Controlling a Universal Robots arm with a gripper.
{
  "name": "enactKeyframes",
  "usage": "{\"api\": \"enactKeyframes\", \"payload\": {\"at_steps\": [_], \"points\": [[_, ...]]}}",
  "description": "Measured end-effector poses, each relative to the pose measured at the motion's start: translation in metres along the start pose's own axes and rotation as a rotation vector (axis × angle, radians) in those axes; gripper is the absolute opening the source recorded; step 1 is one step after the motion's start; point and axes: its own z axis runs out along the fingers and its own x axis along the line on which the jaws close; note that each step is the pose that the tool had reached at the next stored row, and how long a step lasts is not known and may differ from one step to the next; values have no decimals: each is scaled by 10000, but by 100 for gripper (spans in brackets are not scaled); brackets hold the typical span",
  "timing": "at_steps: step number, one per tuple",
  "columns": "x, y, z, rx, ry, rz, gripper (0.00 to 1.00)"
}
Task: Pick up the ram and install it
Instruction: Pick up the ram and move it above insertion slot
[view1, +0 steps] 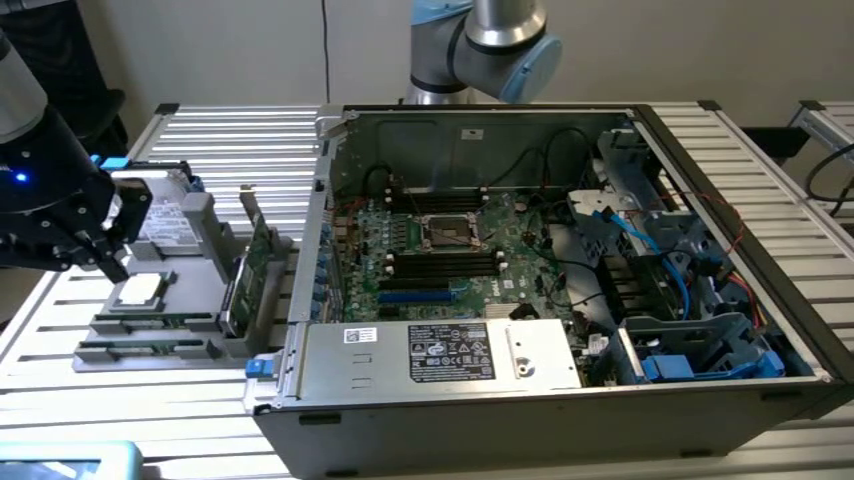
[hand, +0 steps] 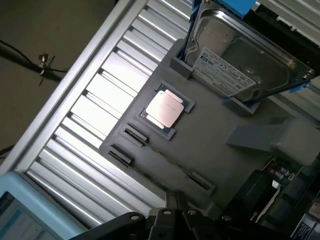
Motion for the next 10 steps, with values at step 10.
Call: {"api": "enactKeyframes", "payload": {"at_steps": [10], "points": [[0,0,27,-25,94,-1816,11]]}}
